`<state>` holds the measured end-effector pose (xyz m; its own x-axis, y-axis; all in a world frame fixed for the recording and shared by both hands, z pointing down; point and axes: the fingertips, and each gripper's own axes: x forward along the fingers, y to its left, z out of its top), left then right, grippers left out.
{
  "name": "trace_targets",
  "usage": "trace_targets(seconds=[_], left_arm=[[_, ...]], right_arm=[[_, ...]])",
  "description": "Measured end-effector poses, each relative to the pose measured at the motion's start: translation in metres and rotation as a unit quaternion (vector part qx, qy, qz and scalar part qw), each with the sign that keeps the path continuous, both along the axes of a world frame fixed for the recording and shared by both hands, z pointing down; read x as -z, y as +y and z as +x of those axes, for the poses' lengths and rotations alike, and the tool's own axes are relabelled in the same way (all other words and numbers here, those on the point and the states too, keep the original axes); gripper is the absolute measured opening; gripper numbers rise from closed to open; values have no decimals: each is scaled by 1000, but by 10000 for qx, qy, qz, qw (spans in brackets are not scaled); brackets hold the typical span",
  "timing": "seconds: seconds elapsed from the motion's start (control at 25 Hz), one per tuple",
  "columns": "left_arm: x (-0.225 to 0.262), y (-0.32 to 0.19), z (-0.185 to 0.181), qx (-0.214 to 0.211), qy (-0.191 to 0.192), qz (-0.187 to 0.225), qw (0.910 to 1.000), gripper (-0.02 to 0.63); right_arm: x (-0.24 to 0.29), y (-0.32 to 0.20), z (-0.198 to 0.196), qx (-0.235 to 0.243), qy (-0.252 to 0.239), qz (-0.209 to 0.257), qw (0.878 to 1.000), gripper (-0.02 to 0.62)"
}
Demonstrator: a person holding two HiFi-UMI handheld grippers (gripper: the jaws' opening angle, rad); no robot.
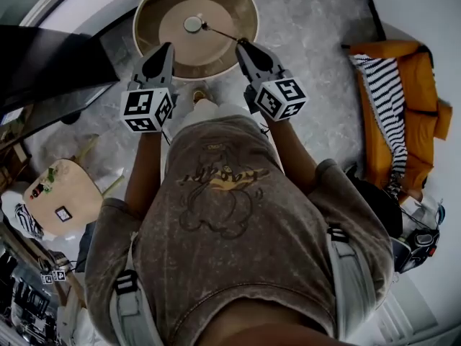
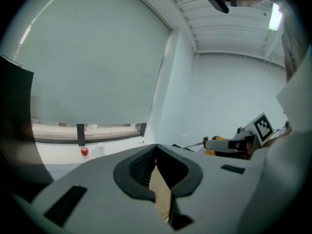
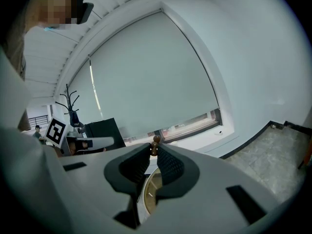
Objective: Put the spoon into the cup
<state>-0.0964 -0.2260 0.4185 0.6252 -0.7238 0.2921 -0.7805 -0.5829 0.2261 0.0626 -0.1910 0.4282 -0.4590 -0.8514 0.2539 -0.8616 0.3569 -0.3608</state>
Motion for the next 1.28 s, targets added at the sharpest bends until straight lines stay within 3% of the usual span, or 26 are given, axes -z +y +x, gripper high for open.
trace_targets(seconds=[0.32,0.68,0.92,1.28], left_arm=[[-7,-15,13,-156,24,-122,9998,18],[-8,-47,34,-26,2,-154,9999,18],[-12,-51,12,68,18,-211,9998,18],[-24,-67,10,204,30,-343,9992,18]], right_arm=[[-1,-14,11,-99,54,-25,9999,57],[-4,-46,37,-92,-15,-45,9999,58],[-8,-58,13,30,3,-92,10000,57],[-20,-80,7,193,-14,-239,9995,57]])
